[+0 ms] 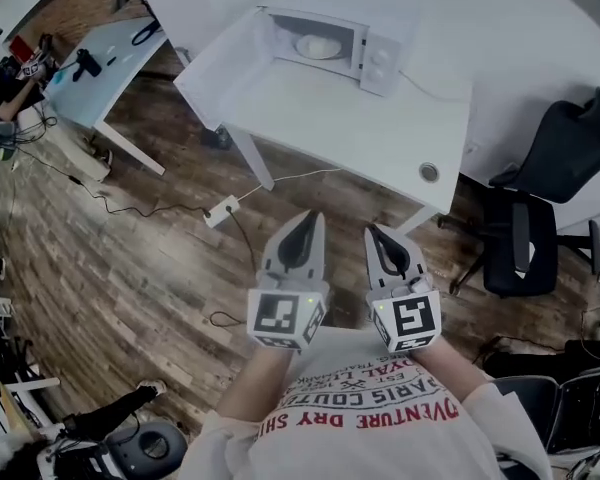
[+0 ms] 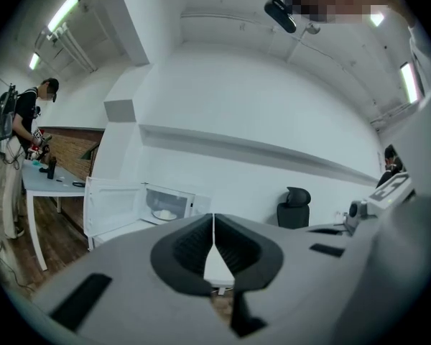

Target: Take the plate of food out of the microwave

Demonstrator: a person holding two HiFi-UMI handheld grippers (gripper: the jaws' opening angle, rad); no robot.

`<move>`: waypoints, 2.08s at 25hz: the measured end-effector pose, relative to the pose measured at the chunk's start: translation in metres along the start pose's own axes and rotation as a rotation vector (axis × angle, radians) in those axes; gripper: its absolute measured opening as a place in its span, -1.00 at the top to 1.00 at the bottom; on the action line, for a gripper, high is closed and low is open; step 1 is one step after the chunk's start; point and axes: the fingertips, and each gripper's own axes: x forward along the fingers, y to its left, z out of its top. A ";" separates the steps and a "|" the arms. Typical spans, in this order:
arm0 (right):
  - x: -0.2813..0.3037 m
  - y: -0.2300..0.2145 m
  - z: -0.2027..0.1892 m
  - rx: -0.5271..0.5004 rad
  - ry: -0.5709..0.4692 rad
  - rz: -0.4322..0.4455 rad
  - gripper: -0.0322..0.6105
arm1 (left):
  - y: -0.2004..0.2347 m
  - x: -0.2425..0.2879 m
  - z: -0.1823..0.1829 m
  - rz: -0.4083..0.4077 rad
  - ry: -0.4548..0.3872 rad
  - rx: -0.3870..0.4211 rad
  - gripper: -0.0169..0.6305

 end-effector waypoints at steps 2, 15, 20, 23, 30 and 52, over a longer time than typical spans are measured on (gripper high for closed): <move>0.027 0.001 0.006 0.014 0.005 -0.028 0.86 | 0.022 0.014 0.006 -0.029 0.009 0.009 0.91; 0.170 0.021 0.046 0.053 0.019 -0.140 0.86 | 0.164 0.086 0.046 -0.135 0.025 0.008 0.91; 0.200 0.011 0.039 0.058 0.052 -0.165 0.86 | 0.189 0.108 0.042 -0.139 0.033 -0.026 0.91; 0.218 -0.003 0.037 0.065 0.059 -0.180 0.86 | 0.201 0.125 0.034 -0.126 0.047 -0.036 0.91; 0.264 -0.048 0.028 0.088 0.056 -0.187 0.86 | 0.215 0.181 0.020 -0.112 0.078 -0.034 0.91; 0.418 -0.204 0.014 0.065 0.152 -0.223 0.86 | 0.250 0.403 0.007 -0.166 0.193 -0.060 0.91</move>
